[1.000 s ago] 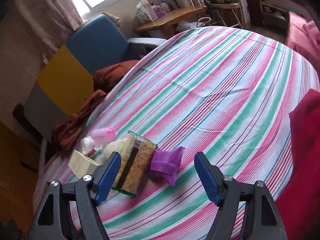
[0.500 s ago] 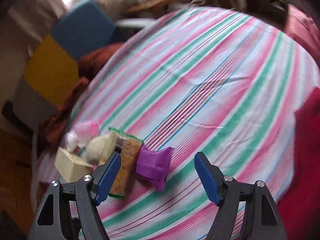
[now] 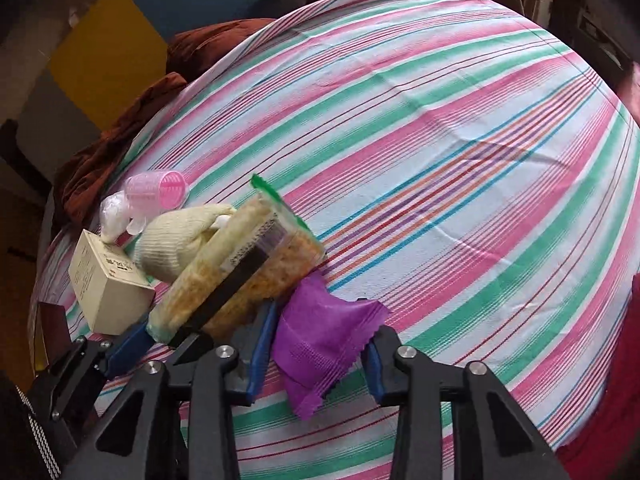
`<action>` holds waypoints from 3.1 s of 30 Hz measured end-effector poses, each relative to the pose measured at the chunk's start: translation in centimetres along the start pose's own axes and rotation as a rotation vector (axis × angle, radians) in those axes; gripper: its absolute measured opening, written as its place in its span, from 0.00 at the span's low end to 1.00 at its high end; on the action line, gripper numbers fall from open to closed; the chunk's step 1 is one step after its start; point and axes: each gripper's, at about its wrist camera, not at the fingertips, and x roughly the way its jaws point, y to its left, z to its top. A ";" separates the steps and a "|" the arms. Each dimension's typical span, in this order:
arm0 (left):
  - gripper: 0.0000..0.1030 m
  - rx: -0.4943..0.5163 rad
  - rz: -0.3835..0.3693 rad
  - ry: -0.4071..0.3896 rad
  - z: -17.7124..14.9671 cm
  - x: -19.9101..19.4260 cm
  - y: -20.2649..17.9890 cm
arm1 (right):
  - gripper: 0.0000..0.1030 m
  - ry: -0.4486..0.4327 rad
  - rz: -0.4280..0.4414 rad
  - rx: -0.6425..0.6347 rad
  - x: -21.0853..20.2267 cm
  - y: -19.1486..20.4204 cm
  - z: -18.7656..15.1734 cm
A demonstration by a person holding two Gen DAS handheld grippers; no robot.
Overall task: Organize objects
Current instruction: 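Grasp the second cracker packet with the left gripper while the right grasps the purple cloth, then carry the cracker packet and purple cloth over the gold tray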
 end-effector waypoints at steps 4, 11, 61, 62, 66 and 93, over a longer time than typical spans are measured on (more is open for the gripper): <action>0.18 -0.002 0.018 -0.018 -0.6 -1.2 -0.5 | 0.31 -0.013 0.006 -0.019 -0.3 0.3 -0.2; 0.15 0.018 0.078 -0.018 -3.5 -3.9 -0.6 | 0.27 -0.096 0.017 -0.068 -2.1 1.6 -0.6; 0.11 -0.298 0.147 -0.217 -15.1 -19.6 6.4 | 0.28 -0.225 0.152 -0.219 -5.4 5.3 -1.9; 0.10 -0.290 0.145 -0.218 -15.1 -19.6 6.2 | 0.28 -0.223 0.150 -0.223 -5.3 5.4 -2.0; 0.10 -0.251 0.140 -0.222 -14.5 -19.3 5.0 | 0.28 -0.243 0.171 -0.242 -5.8 5.7 -2.2; 0.09 -0.280 0.216 -0.364 -14.1 -26.8 6.8 | 0.28 -0.227 0.359 -0.420 -9.5 15.1 -8.5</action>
